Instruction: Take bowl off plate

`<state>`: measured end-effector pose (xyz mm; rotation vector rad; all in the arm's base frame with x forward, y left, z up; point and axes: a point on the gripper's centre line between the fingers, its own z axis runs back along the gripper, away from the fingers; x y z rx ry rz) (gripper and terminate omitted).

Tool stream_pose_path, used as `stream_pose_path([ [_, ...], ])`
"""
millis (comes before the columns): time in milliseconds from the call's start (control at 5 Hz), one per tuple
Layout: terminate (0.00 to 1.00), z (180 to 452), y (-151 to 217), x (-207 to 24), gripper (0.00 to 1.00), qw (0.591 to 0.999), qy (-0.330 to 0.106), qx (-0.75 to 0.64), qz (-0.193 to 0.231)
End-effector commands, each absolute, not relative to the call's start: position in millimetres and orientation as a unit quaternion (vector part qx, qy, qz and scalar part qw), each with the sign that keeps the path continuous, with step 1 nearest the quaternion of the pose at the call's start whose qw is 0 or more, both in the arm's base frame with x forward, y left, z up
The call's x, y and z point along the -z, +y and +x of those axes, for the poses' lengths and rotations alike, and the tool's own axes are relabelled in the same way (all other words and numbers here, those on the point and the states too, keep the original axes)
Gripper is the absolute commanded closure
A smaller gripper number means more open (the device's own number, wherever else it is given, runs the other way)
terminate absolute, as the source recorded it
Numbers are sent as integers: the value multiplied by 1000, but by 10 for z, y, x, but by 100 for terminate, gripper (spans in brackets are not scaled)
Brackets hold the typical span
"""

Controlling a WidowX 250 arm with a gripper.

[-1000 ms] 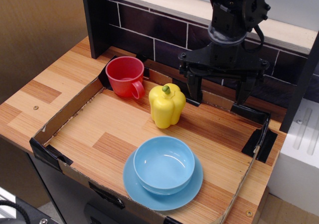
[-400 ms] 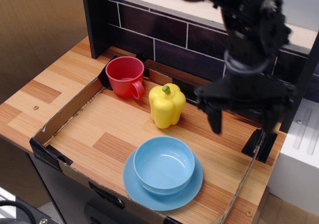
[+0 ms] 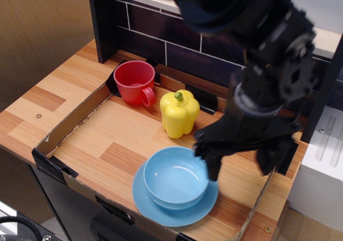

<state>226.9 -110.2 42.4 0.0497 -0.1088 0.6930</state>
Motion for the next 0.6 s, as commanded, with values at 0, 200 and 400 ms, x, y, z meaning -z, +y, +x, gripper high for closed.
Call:
stream_pose_path([
  [0,0,2344,-890,-549,0,925,-107,-365,1],
  [200,0,2349,-858,-430,0,926,-96,-364,14],
  [400,0,2378,-798,-312,0,926,-90,-367,14],
])
